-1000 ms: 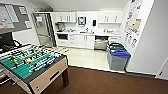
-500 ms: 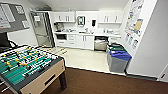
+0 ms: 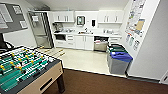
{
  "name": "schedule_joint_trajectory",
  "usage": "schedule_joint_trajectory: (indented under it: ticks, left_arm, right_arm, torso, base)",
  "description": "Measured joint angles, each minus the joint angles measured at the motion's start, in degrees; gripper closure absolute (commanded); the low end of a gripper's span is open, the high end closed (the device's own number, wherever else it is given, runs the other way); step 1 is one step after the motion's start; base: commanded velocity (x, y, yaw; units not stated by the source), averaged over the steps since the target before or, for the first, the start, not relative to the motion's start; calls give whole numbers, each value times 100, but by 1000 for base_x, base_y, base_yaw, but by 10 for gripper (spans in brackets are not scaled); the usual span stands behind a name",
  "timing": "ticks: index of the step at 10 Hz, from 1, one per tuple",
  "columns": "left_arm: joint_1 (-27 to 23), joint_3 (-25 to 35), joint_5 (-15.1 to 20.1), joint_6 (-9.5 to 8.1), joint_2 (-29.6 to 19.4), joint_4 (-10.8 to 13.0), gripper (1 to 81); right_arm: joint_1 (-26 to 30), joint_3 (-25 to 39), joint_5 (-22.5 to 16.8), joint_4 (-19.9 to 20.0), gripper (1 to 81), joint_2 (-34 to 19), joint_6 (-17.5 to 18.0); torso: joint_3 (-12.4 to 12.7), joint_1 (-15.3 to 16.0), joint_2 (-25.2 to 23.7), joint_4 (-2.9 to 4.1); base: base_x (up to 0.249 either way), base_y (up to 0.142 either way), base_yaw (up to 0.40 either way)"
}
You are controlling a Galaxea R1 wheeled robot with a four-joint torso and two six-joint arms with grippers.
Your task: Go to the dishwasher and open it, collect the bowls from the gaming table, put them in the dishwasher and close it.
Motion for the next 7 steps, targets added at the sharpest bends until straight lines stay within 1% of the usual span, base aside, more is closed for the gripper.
schedule_joint_trajectory:
  ticks: [7]
  left_arm:
    - [-28,-4,5,0,-13,0,811]
  right_arm:
    - [4,0,2,0,811,35,-1]
  torso:
    - [0,5,0,0]
  base:
    - [166,0,0]
